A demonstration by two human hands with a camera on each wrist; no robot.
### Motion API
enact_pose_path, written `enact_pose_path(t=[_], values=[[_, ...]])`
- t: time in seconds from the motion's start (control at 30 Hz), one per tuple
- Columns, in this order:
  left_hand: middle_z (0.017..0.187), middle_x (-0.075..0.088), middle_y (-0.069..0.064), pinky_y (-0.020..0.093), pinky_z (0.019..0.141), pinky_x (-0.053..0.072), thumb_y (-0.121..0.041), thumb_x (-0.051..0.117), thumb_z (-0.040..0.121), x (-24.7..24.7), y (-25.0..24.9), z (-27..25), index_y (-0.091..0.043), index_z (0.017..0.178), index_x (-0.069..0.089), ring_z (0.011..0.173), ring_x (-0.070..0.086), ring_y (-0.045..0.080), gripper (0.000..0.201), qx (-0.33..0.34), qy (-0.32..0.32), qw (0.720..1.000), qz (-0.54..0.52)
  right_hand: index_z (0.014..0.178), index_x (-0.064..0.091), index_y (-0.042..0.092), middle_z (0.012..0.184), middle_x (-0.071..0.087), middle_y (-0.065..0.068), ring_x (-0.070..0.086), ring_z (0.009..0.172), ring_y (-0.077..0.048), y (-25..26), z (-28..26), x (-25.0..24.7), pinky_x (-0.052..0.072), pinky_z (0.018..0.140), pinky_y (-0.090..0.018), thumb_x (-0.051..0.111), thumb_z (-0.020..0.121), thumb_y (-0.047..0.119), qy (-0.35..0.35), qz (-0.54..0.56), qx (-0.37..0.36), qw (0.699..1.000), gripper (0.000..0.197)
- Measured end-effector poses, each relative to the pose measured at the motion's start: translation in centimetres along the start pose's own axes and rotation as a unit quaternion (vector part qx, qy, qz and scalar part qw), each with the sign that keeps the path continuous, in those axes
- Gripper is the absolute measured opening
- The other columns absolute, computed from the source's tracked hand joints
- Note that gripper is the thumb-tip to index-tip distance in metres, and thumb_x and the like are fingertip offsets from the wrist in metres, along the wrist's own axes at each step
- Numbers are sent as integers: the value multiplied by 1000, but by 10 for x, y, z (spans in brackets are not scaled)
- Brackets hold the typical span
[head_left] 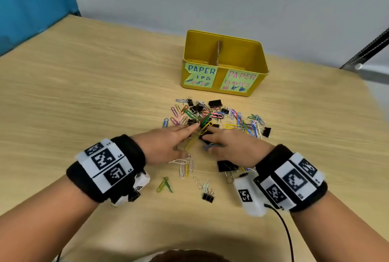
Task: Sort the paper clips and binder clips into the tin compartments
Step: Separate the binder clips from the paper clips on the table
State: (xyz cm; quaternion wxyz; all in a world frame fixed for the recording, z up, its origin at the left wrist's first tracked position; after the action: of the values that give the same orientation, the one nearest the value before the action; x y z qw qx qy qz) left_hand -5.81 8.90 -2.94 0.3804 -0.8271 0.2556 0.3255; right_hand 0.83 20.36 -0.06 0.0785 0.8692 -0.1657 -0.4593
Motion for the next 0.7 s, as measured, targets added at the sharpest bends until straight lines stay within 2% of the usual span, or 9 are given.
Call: enact_pose_path(t=[0.03, 0.07, 0.1, 0.13, 0.2, 0.27, 0.43, 0.57, 0.7], values=[[158, 21, 3, 31, 117, 24, -33, 53, 91, 0, -1, -1, -27, 150, 11, 144, 24, 15, 72, -6, -17, 1000, 0, 132, 52, 15, 134, 53, -7, 51, 121, -24, 1, -4, -3, 40, 97, -27, 44, 94, 18, -17, 29, -7, 999, 39], [152, 33, 4, 34, 113, 31, -35, 54, 90, -3, -2, -3, -27, 148, 21, 139, 34, 18, 67, -13, -44, 999, 1, 132, 53, 18, 125, 58, -4, 54, 113, -20, -1, -7, -8, 41, 85, -17, 44, 94, 14, -53, 56, -1, 997, 39], [146, 39, 3, 35, 110, 34, -35, 55, 90, -7, -3, -5, -26, 145, 27, 134, 40, 19, 63, -19, -70, 997, -1, 131, 54, 19, 119, 60, -3, 55, 106, -18, -4, -9, -15, 39, 75, -15, 43, 93, 11, -99, 77, 7, 992, 40], [146, 38, 2, 37, 111, 34, -35, 55, 89, -9, -5, -7, -27, 145, 27, 133, 39, 19, 63, -21, -88, 996, -8, 131, 53, 19, 124, 60, -6, 55, 108, -19, -7, -9, -18, 37, 74, -17, 41, 92, 8, -131, 80, 16, 988, 42], [154, 22, 0, 38, 116, 27, -34, 56, 89, -8, -8, -8, -30, 148, 15, 141, 26, 19, 72, -16, -78, 997, -19, 137, 45, 19, 138, 53, -11, 51, 123, -24, -7, -8, -14, 35, 92, -22, 38, 92, 6, -115, 45, 27, 992, 47], [158, 15, -1, 36, 118, 23, -32, 57, 89, -1, -12, -7, -31, 149, 8, 144, 20, 18, 78, -8, -40, 999, -15, 139, 42, 23, 136, 54, -14, 50, 123, -27, -1, -8, 2, 39, 98, -29, 37, 92, 7, -59, 23, 10, 998, 50], [140, 41, 4, 39, 106, 39, -32, 61, 86, -5, -9, -13, -28, 146, 21, 126, 44, 22, 72, -48, -86, 995, 3, 132, 51, 25, 126, 62, -3, 55, 118, -21, -10, -22, 8, 41, 94, -26, 46, 92, 19, -112, 55, 5, 992, 41], [130, 50, 2, 39, 101, 42, -29, 64, 84, 0, -15, -13, -28, 143, 27, 118, 50, 21, 70, -41, -94, 995, 17, 133, 49, 32, 136, 55, 5, 48, 126, -21, -13, -25, 31, 42, 103, -41, 55, 84, 25, -56, -1, -7, 998, 50], [94, 64, 0, 35, 86, 50, -19, 65, 84, 4, -23, -14, -27, 139, 34, 85, 59, 17, 63, -12, -93, 994, -59, 132, 50, 29, 138, 51, 3, 43, 130, -24, -27, -29, 15, 38, 105, -47, 54, 86, 26, -167, 1, 40, 985, 46]])
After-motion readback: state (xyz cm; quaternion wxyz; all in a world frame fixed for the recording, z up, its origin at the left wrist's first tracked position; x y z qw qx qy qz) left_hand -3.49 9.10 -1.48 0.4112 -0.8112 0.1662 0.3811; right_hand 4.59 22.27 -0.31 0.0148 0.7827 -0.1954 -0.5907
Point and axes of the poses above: each hand's wrist, its own z-axis towards the middle knuckle, its own x-axis out of the palm, y = z × x, the point moved 6 cm from there along z, towards the middle knuckle
